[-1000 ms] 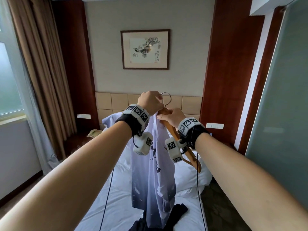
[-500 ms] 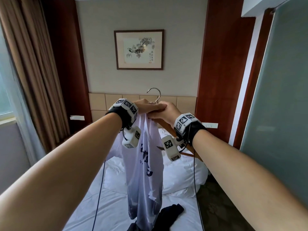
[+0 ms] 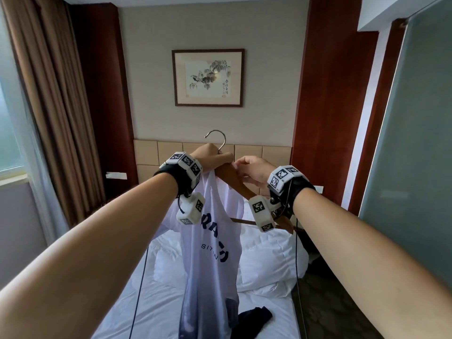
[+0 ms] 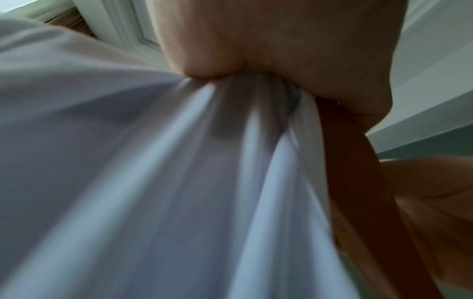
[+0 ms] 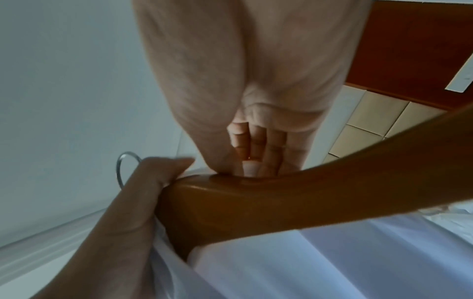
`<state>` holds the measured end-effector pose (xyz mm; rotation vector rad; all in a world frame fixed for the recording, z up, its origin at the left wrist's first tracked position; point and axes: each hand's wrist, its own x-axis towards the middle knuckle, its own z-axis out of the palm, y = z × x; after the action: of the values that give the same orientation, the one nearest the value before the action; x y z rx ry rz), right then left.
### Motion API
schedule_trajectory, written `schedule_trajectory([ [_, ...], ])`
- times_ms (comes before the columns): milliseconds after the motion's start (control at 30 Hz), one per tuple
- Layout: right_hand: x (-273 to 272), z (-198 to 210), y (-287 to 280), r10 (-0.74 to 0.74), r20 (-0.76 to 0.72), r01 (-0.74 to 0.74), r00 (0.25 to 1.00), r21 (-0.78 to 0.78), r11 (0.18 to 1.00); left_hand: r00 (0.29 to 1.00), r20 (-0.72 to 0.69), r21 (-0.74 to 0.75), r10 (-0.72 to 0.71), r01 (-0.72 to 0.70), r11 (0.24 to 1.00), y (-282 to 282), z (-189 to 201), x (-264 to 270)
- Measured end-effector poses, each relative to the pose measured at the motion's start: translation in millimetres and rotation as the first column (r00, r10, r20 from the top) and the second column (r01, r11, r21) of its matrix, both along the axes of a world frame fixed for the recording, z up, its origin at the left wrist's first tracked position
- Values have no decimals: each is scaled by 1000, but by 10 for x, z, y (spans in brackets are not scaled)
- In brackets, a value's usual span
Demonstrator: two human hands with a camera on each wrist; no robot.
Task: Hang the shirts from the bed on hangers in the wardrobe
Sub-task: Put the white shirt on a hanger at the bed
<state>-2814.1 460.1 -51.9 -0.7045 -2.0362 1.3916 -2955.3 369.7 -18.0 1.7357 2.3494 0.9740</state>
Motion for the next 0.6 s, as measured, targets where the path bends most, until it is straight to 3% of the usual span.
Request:
schedule_trajectory([
  [300,-134,78,-40,-172,249,87,953,316,945,986,-125,13,106,-105,994,-36,13,-11],
  [433,-239,-12,-98,-331,404,125,853,458,880,984,-129,53,121,-115,992,-118,31,-57],
  [600,-263,-70,-57,-399,445,165,802,477,863,974,-167,99,154,-139,985,-235,119,-211],
])
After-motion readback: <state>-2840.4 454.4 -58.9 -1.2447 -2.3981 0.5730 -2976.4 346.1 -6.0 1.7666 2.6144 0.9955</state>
